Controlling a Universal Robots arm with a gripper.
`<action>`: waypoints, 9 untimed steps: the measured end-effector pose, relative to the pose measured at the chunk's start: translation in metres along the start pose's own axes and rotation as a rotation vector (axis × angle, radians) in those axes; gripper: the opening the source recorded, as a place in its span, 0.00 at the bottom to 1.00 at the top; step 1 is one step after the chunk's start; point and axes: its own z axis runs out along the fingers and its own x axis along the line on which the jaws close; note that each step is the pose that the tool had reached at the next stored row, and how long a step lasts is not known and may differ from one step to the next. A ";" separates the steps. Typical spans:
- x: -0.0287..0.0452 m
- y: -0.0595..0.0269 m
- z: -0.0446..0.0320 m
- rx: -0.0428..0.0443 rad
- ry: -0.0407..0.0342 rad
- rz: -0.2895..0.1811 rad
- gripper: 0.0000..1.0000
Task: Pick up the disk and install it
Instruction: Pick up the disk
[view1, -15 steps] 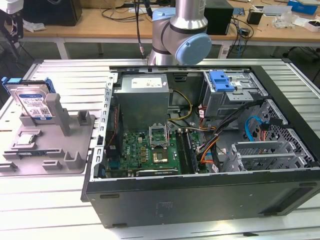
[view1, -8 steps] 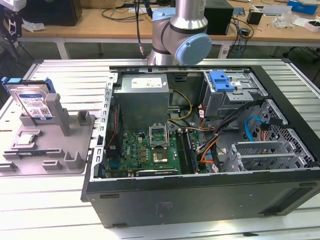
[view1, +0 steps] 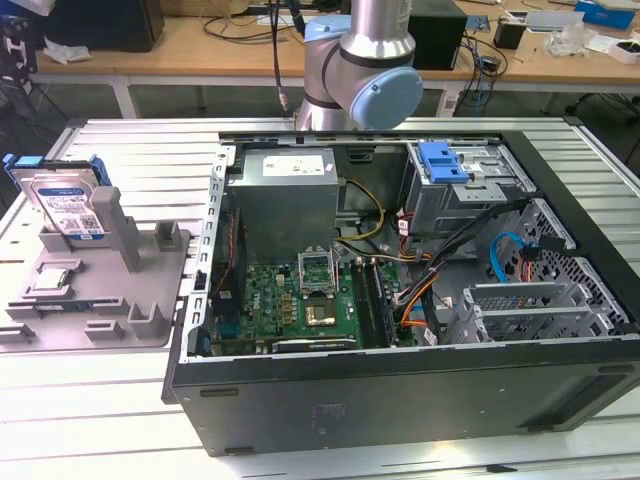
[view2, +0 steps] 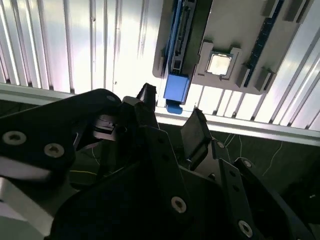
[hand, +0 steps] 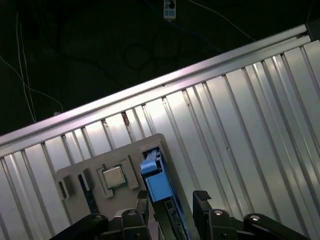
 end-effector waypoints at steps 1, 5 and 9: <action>0.0000 0.0000 0.0000 0.0000 0.0000 0.000 0.48; -0.0009 -0.0024 0.0001 0.0003 0.0017 -0.051 0.48; -0.0009 -0.0027 0.0006 0.0011 0.0052 -0.130 0.48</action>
